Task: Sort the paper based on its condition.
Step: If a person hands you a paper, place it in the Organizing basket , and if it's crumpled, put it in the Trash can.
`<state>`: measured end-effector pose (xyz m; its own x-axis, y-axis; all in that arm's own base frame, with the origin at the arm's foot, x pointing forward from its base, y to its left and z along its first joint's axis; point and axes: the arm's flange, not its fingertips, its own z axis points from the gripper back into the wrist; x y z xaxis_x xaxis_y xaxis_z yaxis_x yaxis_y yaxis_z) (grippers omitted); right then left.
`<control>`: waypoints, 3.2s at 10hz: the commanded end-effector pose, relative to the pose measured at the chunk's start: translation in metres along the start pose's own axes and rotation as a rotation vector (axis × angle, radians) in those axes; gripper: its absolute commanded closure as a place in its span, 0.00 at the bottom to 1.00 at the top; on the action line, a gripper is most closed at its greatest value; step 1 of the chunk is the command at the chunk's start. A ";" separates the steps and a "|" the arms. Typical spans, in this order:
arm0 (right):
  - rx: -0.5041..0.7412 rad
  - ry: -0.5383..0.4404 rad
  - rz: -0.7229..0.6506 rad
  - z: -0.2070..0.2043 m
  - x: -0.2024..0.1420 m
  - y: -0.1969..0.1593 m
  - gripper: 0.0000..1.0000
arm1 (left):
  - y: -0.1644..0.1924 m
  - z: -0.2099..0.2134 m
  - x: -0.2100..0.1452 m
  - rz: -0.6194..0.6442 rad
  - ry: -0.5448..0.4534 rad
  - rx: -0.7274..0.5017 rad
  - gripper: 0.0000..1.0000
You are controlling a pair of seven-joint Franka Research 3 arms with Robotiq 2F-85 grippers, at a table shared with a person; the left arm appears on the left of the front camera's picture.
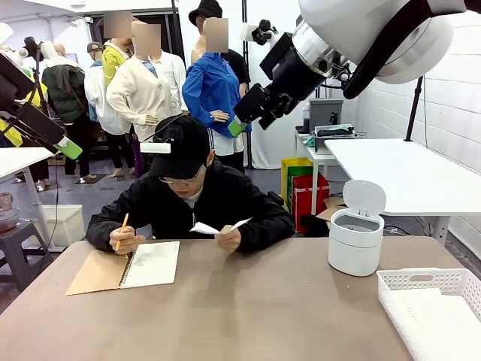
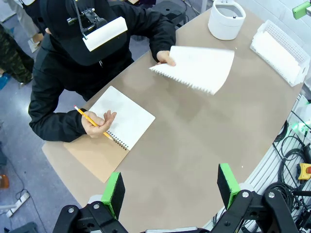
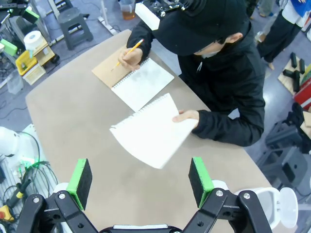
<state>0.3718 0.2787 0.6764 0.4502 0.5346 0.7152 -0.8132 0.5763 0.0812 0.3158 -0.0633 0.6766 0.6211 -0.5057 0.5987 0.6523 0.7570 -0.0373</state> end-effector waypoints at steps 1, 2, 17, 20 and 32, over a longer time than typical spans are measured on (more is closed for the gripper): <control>-0.003 0.002 0.004 0.000 0.000 0.000 0.00 | 0.001 0.000 0.000 0.000 -0.005 0.002 0.00; -0.003 0.002 0.004 0.000 0.000 0.000 0.00 | 0.001 0.000 0.000 0.000 -0.005 0.002 0.00; 0.006 0.145 -0.166 -0.025 -0.004 -0.010 0.00 | 0.001 0.000 0.000 0.000 -0.005 0.002 0.00; 0.113 0.402 -0.288 -0.059 -0.016 -0.050 0.00 | 0.001 0.000 0.000 0.000 -0.005 0.002 0.00; 0.257 0.746 -0.744 -0.161 -0.044 -0.123 0.00 | 0.001 0.000 0.000 0.000 -0.005 0.002 0.00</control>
<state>0.4885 0.2769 0.5291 0.8750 0.4810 -0.0550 -0.3995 0.7815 0.4792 0.3157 -0.0632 0.6767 0.6210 -0.5056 0.5989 0.6523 0.7571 -0.0373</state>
